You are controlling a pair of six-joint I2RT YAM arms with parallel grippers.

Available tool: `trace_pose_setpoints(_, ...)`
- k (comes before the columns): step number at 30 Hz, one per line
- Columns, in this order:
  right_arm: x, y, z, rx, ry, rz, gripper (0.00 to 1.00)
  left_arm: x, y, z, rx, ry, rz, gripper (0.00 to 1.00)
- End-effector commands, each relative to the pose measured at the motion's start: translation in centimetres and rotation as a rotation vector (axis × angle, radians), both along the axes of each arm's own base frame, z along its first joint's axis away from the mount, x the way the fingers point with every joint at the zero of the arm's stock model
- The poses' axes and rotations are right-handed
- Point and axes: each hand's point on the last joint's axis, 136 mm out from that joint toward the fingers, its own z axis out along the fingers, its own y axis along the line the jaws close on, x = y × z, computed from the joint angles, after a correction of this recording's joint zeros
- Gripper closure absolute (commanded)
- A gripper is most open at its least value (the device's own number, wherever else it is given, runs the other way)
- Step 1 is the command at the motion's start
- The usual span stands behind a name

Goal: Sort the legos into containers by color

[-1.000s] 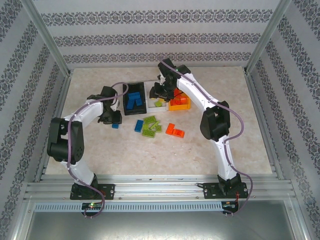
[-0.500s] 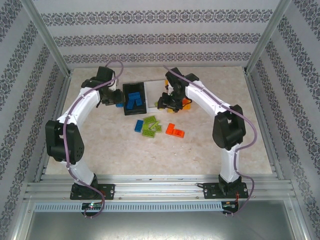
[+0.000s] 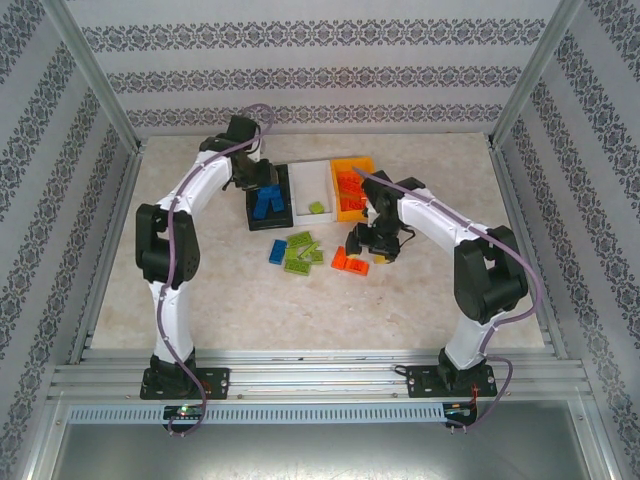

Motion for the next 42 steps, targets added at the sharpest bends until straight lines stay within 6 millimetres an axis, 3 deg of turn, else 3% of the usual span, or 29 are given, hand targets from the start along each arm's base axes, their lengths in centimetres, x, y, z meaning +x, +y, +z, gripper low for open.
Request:
trace_pose_setpoints(1,-0.4,-0.5,0.0,-0.002,-0.048,0.123,0.29,-0.2,0.0,0.1,0.016,0.035,0.003,0.62)
trace_pose_setpoints(6,0.0,0.2,0.0,-0.058,-0.189,0.404,0.28,-0.3,0.3,0.3,0.030,0.038,0.004,0.56)
trace_pose_setpoints(11,0.1,0.5,-1.5,-0.164,-0.292,0.749,0.27,-0.9,0.6,0.6,0.040,0.044,0.003,0.49)
trace_pose_setpoints(16,0.5,1.2,-2.2,-0.147,-0.354,0.871,0.26,-1.8,1.0,1.1,0.054,0.040,0.000,0.47)
trace_pose_setpoints(35,2.6,1.2,-6.5,-0.216,-0.235,0.860,0.27,-6.8,3.8,1.7,0.090,0.057,0.006,0.45)
trace_pose_setpoints(40,2.1,1.0,-6.8,-0.222,-0.197,0.826,0.34,-7.9,4.7,2.0,0.096,0.052,0.015,0.45)
trace_pose_setpoints(42,1.8,0.7,-6.7,-0.233,-0.190,0.808,0.41,-8.3,5.0,2.0,0.099,0.052,0.018,0.45)
